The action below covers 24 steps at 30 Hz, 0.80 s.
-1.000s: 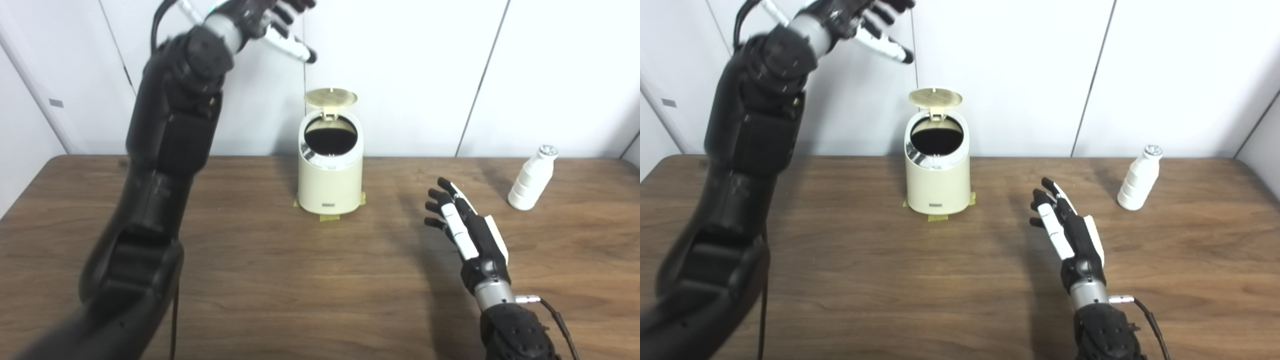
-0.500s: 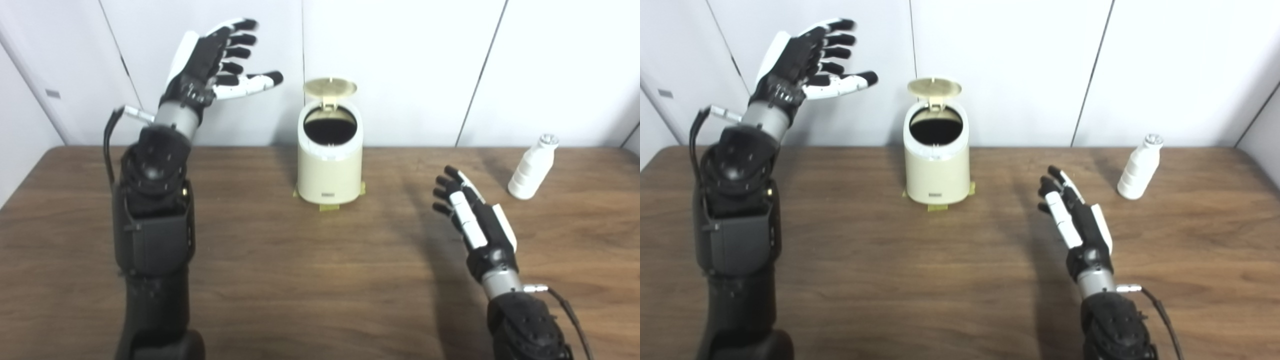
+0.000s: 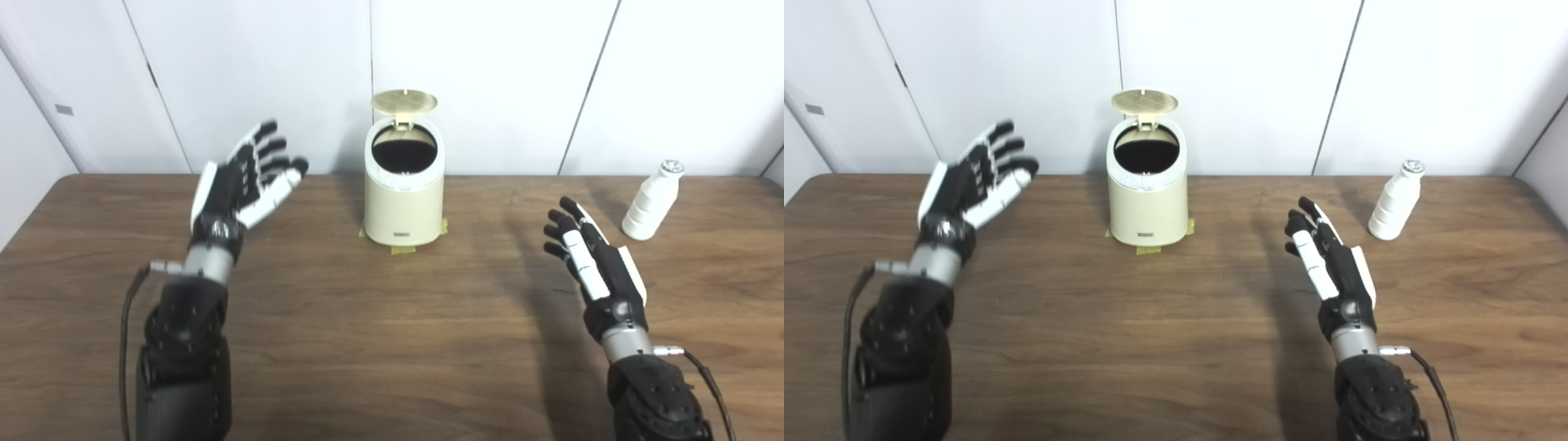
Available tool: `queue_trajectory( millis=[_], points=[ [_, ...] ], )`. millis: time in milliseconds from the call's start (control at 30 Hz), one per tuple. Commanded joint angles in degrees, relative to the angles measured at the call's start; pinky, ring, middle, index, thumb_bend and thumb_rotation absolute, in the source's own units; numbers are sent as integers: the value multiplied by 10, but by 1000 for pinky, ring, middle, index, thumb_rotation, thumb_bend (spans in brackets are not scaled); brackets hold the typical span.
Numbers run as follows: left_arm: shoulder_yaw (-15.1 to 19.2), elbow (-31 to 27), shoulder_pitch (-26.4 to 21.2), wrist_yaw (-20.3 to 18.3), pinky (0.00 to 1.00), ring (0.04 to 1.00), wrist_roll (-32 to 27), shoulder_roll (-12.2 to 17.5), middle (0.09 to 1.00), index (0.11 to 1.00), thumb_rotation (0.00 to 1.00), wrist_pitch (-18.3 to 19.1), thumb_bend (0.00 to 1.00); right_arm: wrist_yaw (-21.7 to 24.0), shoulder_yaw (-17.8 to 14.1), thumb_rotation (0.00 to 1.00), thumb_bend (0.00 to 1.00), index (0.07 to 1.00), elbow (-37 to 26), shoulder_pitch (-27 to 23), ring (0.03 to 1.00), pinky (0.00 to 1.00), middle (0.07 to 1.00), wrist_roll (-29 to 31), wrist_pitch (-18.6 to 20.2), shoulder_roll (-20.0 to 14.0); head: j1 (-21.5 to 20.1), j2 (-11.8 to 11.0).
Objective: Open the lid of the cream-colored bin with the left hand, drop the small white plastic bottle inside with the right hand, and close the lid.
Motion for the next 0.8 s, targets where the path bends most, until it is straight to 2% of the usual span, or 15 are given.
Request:
queue_trajectory(
  millis=[0, 133, 167, 200, 267, 333, 400, 533, 767],
  points=[
    [-8, -22, -3, 13, 732, 801, -15, 6, 854, 933, 450, -27, 614, 2, -7, 764, 492, 921, -9, -15, 862, 828, 890, 3, -33, -7, -2, 0],
    [-18, -23, 24, 23, 787, 829, -30, 9, 860, 942, 481, -20, 561, -10, -10, 721, 496, 907, -6, -14, 845, 800, 877, -15, -36, -15, -8, 1],
    [-20, -21, 31, 22, 803, 836, -35, 11, 863, 942, 514, -21, 547, -20, -15, 666, 524, 901, -3, -14, 840, 789, 870, -23, -42, -16, -9, 1],
    [-22, -20, 35, 23, 835, 854, -39, 12, 885, 953, 586, -21, 522, -26, -19, 572, 612, 881, -1, -14, 816, 757, 853, -28, -46, -16, -10, 0],
    [-25, -15, 44, 25, 860, 871, -51, 13, 902, 962, 637, -27, 498, -40, -31, 486, 679, 864, 9, -14, 799, 723, 841, -39, -53, -19, -15, 0],
    [-28, -9, 48, 28, 883, 893, -59, 13, 921, 968, 687, -30, 492, -50, -43, 377, 715, 856, 17, -15, 794, 701, 841, -46, -54, -23, -23, 0],
    [-31, -2, 53, 28, 910, 913, -68, 14, 940, 972, 722, -31, 489, -58, -50, 318, 727, 845, 14, -14, 771, 677, 831, -63, -54, -31, -46, 1],
    [-33, 5, 58, 34, 942, 928, -77, 16, 954, 978, 749, -27, 519, -67, -52, 298, 764, 805, -28, -12, 720, 615, 794, -107, -17, -41, -76, 1],
    [-37, 23, 56, 28, 953, 943, -92, 38, 959, 985, 786, -36, 537, -80, -83, 211, 833, 776, -60, -5, 735, 674, 767, -121, -2, -49, -151, -19]
  ],
)
